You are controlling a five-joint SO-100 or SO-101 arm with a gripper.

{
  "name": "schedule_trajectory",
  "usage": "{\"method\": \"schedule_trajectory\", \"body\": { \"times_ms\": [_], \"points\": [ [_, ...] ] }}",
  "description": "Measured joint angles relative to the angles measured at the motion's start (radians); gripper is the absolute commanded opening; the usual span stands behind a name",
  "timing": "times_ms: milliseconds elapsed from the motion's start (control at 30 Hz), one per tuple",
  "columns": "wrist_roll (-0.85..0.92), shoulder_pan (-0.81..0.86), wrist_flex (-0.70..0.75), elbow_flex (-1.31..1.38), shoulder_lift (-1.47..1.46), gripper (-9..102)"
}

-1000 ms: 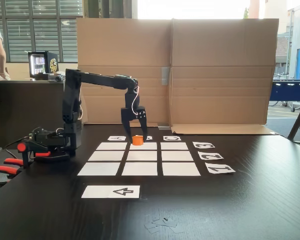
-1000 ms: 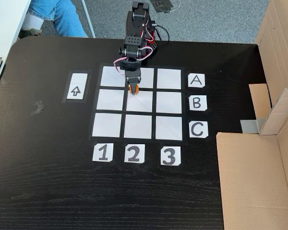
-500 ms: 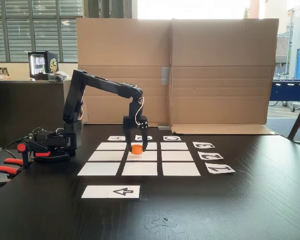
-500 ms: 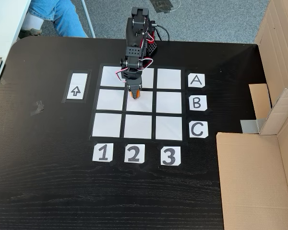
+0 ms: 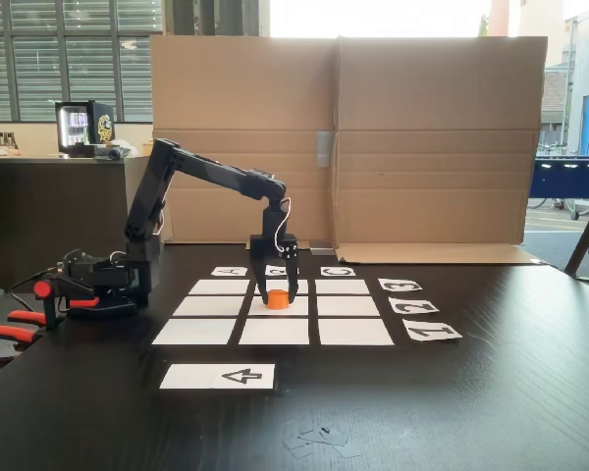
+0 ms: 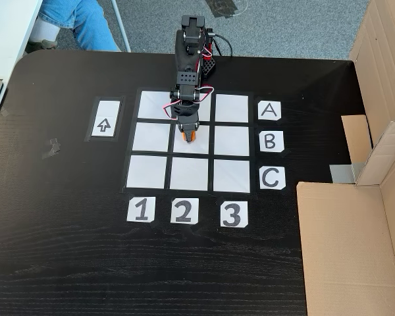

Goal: Pick up the round, orange token and place it in the grid on square B2.

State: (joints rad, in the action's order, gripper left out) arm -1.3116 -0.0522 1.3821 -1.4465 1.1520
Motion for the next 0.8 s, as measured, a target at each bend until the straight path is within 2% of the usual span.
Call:
{"method": "schedule_trajectory", "body": {
  "times_ms": [333, 600, 700, 800],
  "points": [
    [-0.005, -0.006, -0.003, -0.034, -0.005, 54],
    [-0.026, 0.023, -0.066, -0.229, 0.144, 64],
    [-0.029, 0.044, -0.135, -0.339, 0.25, 81],
    [-0.029, 0.081, -0.216, -0.468, 0.374, 81]
  ]
}}
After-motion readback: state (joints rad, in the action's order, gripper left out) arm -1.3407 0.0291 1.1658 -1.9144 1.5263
